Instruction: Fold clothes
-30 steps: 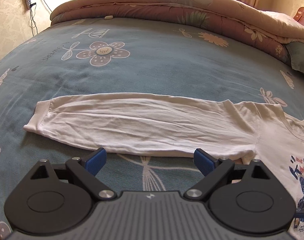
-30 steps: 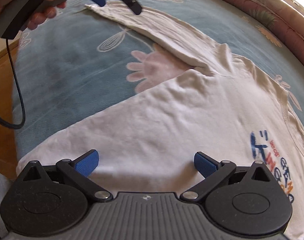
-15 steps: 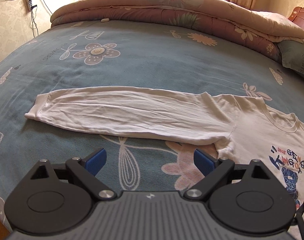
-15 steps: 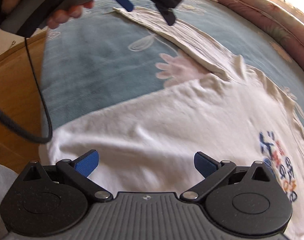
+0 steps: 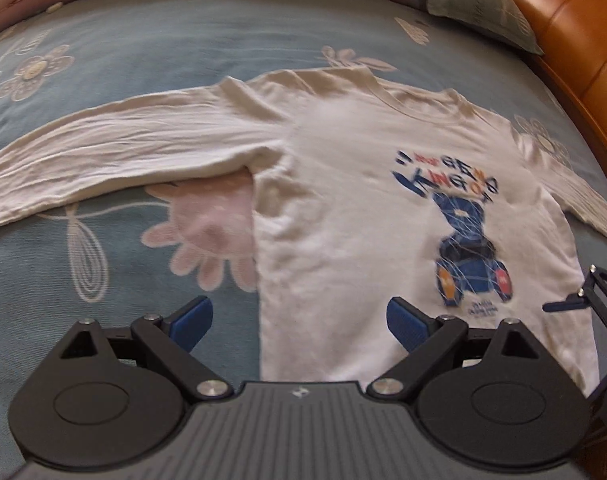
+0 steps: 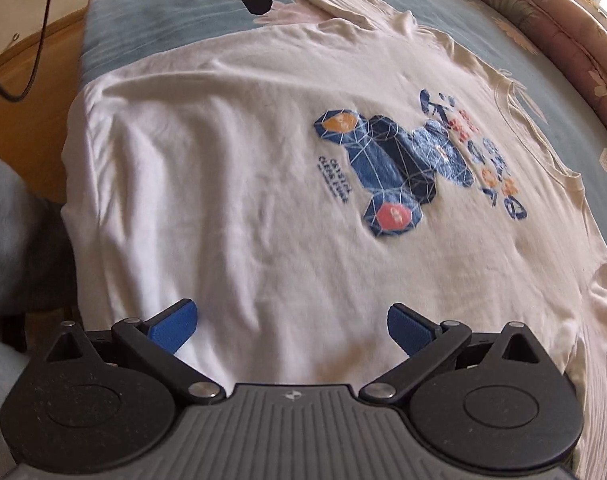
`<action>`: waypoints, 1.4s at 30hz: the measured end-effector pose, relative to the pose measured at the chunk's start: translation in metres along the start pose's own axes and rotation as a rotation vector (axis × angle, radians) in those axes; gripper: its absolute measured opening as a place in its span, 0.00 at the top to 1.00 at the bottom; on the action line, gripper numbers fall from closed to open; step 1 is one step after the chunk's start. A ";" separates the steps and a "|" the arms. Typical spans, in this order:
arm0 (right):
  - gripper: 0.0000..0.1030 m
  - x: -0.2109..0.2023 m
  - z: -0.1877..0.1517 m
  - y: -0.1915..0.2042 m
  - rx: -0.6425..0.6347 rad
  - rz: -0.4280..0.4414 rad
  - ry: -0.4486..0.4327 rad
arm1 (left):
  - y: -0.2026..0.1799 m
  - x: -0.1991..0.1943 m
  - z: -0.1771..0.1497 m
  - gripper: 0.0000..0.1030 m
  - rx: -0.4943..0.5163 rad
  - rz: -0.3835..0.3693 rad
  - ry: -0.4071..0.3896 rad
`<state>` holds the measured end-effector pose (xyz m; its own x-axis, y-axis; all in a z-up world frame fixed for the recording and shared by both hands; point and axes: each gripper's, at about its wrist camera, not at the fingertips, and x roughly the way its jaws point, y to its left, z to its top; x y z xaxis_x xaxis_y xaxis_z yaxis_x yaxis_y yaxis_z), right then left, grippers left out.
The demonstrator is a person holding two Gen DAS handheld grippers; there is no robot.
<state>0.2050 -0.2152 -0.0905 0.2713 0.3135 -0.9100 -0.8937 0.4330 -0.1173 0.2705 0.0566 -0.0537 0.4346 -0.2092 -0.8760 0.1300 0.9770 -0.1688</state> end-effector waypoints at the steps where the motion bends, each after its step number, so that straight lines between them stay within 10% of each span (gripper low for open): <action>1: 0.00 -0.003 -0.006 0.002 -0.001 -0.002 -0.002 | -0.008 0.000 -0.003 0.09 0.030 -0.023 0.013; 13: 0.00 -0.009 -0.039 -0.005 0.203 -0.001 -0.087 | -0.103 0.011 -0.075 0.09 0.494 -0.471 0.312; 23: 0.00 -0.016 -0.057 -0.002 0.254 -0.021 -0.090 | -0.097 0.021 -0.095 0.07 0.413 -0.493 0.488; 33: 0.00 -0.021 -0.050 -0.005 0.268 -0.016 -0.105 | -0.092 0.031 -0.032 0.07 0.453 -0.351 0.250; 42: 0.00 -0.027 -0.073 0.004 0.290 -0.004 -0.077 | -0.092 0.029 -0.076 0.07 0.585 -0.274 0.298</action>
<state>0.1682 -0.2833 -0.0952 0.3103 0.3697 -0.8758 -0.7562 0.6543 0.0083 0.2040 -0.0360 -0.0981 0.0666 -0.3426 -0.9371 0.6931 0.6915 -0.2036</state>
